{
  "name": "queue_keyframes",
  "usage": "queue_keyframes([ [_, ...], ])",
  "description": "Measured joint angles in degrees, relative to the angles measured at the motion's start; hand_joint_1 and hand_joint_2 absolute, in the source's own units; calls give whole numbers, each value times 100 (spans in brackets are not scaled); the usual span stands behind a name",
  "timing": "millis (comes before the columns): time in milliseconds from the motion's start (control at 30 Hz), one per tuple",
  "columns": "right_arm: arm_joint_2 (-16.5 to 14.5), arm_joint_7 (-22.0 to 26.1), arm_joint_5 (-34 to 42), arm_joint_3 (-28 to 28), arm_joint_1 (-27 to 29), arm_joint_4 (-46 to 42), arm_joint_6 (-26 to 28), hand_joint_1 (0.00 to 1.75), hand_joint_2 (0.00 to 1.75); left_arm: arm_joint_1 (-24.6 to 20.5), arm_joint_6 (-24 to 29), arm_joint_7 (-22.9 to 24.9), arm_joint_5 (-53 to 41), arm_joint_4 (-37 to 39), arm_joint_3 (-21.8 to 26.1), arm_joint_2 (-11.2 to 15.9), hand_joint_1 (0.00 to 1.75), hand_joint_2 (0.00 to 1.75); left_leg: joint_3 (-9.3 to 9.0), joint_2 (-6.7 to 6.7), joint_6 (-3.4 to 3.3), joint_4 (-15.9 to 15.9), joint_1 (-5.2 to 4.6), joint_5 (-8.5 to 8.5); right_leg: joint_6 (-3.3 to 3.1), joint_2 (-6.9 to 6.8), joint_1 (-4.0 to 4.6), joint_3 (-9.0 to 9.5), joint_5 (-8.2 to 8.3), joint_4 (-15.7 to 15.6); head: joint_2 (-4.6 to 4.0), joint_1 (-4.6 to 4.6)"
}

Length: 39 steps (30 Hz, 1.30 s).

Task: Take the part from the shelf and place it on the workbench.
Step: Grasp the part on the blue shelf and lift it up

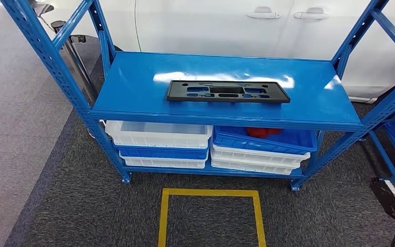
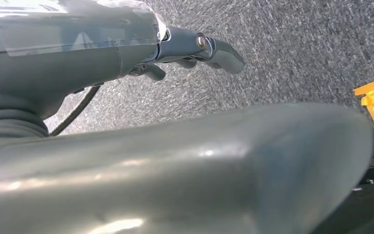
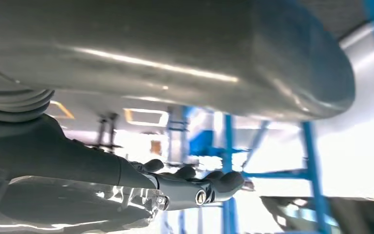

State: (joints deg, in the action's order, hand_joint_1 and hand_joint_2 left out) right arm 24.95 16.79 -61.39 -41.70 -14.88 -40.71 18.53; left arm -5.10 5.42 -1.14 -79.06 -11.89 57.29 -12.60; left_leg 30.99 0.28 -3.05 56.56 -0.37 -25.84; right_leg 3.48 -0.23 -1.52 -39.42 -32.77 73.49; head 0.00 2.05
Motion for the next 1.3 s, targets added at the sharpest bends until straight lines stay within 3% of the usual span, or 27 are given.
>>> queue_keyframes([
  [33,-15,-11,-11,110,8,-228,-89,0,0,1,-4,-11,0,0,0,0,0,0,-2,-4,9,14,0,-7,-5,0,-4,117,182,-254,0,0],
  [100,-32,34,-31,345,21,-724,-249,0,0,-5,-13,-41,2,-1,0,0,0,0,-2,-13,44,48,-10,-32,-29,2,-5,499,563,-1068,0,0],
  [167,-56,112,-7,610,59,-1256,-439,0,0,-13,-20,-65,13,-1,0,3,0,0,25,-17,94,80,-29,-50,-94,9,22,700,692,-1538,0,1],
  [300,-164,163,121,1178,305,-2430,-794,0,0,-15,-24,-93,53,-1,1,7,0,0,84,-21,205,189,-24,-131,-251,-2,24,686,692,-1592,0,2],
  [367,-231,188,166,1447,533,-3086,-866,0,0,-16,-20,-107,90,0,10,8,0,0,304,-22,266,684,-7,-434,-316,-27,13,690,697,-1604,0,2],
  [433,-331,221,173,1702,885,-3790,-936,0,0,-11,-21,-109,115,0,36,8,0,0,682,-22,301,1487,9,-798,-348,-51,30,689,688,-1602,0,2],
  [467,-384,225,155,1825,1108,-4144,-962,0,0,-2,-26,-102,116,0,49,8,0,0,820,-21,308,1765,13,-875,-356,-63,39,692,682,-1601,0,2],
  [500,-436,227,134,1960,1345,-4496,-984,0,0,9,-32,-91,115,0,61,9,0,0,856,-21,305,1823,13,-830,-361,-73,46,699,675,-1600,0,2],
  [533,-476,231,116,2085,1565,-4821,-993,0,0,19,-38,-80,114,0,69,9,0,0,777,-22,291,1643,13,-676,-364,-76,53,710,668,-1600,0,2],
  [600,-533,239,98,2310,1919,-5390,-992,0,0,29,-44,-65,110,0,81,10,0,0,397,-25,227,833,4,-258,-355,-71,70,735,652,-1598,0,2],
  [667,-561,248,78,2482,2180,-5841,-990,0,0,23,-46,-61,100,0,86,11,0,0,123,-26,176,228,-7,-70,-322,-57,96,736,640,-1589,0,2],
  [767,-580,265,42,2727,2447,-6315,-990,0,0,26,-46,-60,87,0,87,11,0,0,72,-25,128,84,-3,-59,-229,-44,96,726,643,-1592,0,2],
  [833,-581,269,22,2843,2535,-6530,-992,0,0,22,-42,-64,75,-1,87,10,0,0,42,-18,68,22,18,-13,-168,-32,81,659,506,-1414,0,1],
  [933,-580,302,-45,3058,2564,-6680,-1023,0,0,12,-36,-86,40,-1,87,9,0,0,36,-9,33,-2,22,14,-102,-14,64,205,-13,-416,0,2],
  [967,-580,314,-72,3161,2543,-6691,-1046,0,0,13,-38,-90,23,0,87,9,0,0,39,-8,33,2,18,14,-85,-13,59,57,-109,-112,0,2],
  [1000,-577,322,-94,3277,2489,-6684,-1069,0,0,12,-42,-91,8,0,87,10,0,0,41,-7,34,7,14,13,-77,-13,55,-6,-95,8,0,2],
  [1033,-569,327,-98,3410,2387,-6651,-1101,0,0,6,-44,-92,-7,0,87,10,0,0,41,-5,37,13,12,12,-77,-13,54,42,28,-105,0,2],
  [1100,-523,332,-45,3714,2017,-6478,-1190,0,0,-27,-45,-94,-22,0,86,10,0,0,35,2,54,27,10,8,-105,-9,55,412,432,-883,0,2],
  [1167,-444,340,69,4078,1508,-6159,-1284,0,0,-78,-41,-99,-28,-1,85,10,0,0,52,11,98,49,-9,9,-166,2,83,698,665,-1510,0,2],
  [1233,-367,344,176,4450,994,-5790,-1331,0,0,-115,-35,-107,-37,-1,84,10,0,0,77,16,153,56,-18,24,-230,10,118,719,698,-1617,0,2],
  [1300,-306,345,245,4778,531,-5448,-1369,0,0,-131,-33,-116,-56,-1,83,11,0,0,105,10,217,94,-12,2,-297,8,98,709,733,-1646,0,2],
])
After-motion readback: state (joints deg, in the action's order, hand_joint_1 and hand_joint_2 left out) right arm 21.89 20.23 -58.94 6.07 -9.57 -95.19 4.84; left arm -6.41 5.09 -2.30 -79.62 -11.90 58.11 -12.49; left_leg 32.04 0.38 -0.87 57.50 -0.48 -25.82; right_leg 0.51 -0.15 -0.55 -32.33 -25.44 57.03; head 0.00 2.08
